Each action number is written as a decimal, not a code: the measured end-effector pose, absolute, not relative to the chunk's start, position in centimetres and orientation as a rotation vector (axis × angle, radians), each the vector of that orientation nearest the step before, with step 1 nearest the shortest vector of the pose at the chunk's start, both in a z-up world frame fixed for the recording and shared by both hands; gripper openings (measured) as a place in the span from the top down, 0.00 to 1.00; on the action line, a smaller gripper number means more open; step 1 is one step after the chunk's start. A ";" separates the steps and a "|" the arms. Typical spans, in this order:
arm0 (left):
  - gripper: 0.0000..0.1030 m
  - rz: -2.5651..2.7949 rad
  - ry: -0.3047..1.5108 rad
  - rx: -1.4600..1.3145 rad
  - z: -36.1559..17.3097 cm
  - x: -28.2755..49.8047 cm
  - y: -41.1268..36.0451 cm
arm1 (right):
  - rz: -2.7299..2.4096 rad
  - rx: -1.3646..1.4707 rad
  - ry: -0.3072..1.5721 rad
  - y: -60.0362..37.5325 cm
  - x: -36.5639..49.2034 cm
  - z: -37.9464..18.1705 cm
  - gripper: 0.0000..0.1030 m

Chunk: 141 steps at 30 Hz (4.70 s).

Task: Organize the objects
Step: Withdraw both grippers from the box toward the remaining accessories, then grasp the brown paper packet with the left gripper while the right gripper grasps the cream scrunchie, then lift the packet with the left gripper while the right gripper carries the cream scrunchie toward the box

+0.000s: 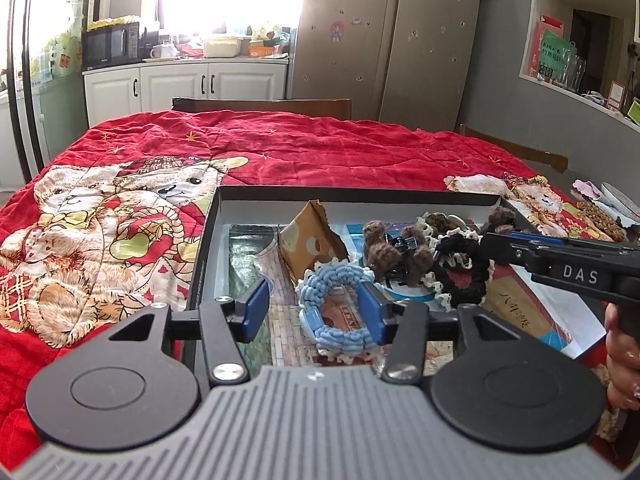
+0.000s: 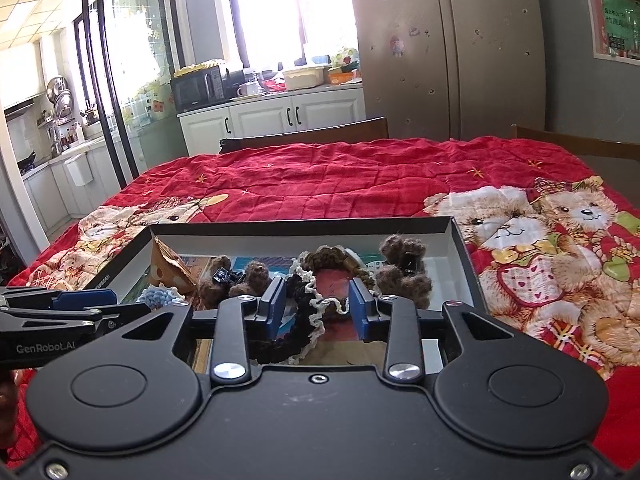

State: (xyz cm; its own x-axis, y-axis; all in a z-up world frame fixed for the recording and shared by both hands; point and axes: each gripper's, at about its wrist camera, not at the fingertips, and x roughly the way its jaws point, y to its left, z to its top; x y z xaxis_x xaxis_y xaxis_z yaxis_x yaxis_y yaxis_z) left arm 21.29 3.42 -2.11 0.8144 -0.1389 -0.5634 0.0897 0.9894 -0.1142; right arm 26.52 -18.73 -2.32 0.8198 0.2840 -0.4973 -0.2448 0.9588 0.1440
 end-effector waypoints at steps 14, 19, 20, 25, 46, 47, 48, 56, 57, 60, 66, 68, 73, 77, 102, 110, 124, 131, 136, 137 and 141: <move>0.26 -0.119 0.584 -0.091 -0.8 19.7 3.6 | 0.285 0.073 0.525 -19.6 24.4 -0.4 0.63; 0.23 -0.124 0.566 -0.084 0.0 18.8 3.6 | 0.296 0.072 0.516 -19.9 23.3 0.4 0.62; 0.23 -0.125 0.562 -0.083 0.2 18.6 3.6 | 0.299 0.073 0.514 -19.9 23.1 0.5 0.61; 0.19 -0.131 0.540 -0.079 1.2 17.4 3.6 | 0.308 0.068 0.497 -20.2 21.8 1.3 0.60; 0.15 -0.176 0.488 -0.078 3.9 12.2 4.0 | 0.362 -0.025 0.407 -21.5 14.5 4.4 0.55; 0.15 -0.184 0.489 -0.077 4.0 11.9 4.0 | 0.361 -0.032 0.405 -21.6 14.2 4.4 0.55; 0.15 -0.189 0.491 -0.076 4.1 11.7 4.0 | 0.361 -0.036 0.404 -21.8 13.8 4.5 0.55; 0.15 -0.215 0.484 -0.025 4.5 9.8 3.5 | 0.357 -0.063 0.402 -23.1 11.6 4.8 0.54; 0.14 -0.215 0.485 -0.019 4.5 9.6 3.5 | 0.357 -0.067 0.403 -23.2 11.5 4.8 0.53; 0.14 -0.224 0.488 -0.016 4.6 9.1 3.5 | 0.356 -0.082 0.408 -23.5 10.8 4.8 0.53; 0.14 -0.258 0.509 -0.002 4.1 8.4 3.3 | 0.358 -0.108 0.426 -23.9 9.8 4.2 0.52; 0.14 -0.265 0.518 0.010 3.7 8.2 3.1 | 0.359 -0.112 0.437 -24.0 9.5 3.8 0.52; 0.14 -0.308 0.550 0.007 2.8 7.7 2.9 | 0.354 -0.123 0.468 -24.1 9.3 2.7 0.52; 0.14 -0.328 0.569 0.006 2.1 7.4 2.7 | 0.349 -0.115 0.484 -24.4 9.2 2.0 0.52; 0.14 -0.356 0.628 -0.073 -2.9 9.1 2.1 | 0.327 -0.071 0.549 -26.5 9.5 -3.8 0.51; 0.18 -0.322 0.644 -0.118 -3.9 10.0 2.3 | 0.305 -0.002 0.558 -27.0 10.1 -3.9 0.52; 0.41 -0.317 0.668 -0.104 -4.7 10.5 1.8 | 0.271 -0.065 0.620 -26.1 10.9 -4.7 0.77; 0.47 -0.305 0.669 -0.101 -4.7 10.5 1.7 | 0.278 -0.081 0.619 -25.8 10.8 -4.7 0.83; 0.49 -0.303 0.669 -0.098 -4.6 10.5 1.7 | 0.278 -0.088 0.617 -25.7 10.7 -4.7 0.85; 0.49 -0.304 0.669 -0.098 -4.6 10.5 1.7 | 0.279 -0.088 0.616 -25.7 10.7 -4.7 0.85; 0.49 -0.303 0.668 -0.101 -4.6 10.5 1.7 | 0.279 -0.087 0.617 -25.7 10.7 -4.7 0.85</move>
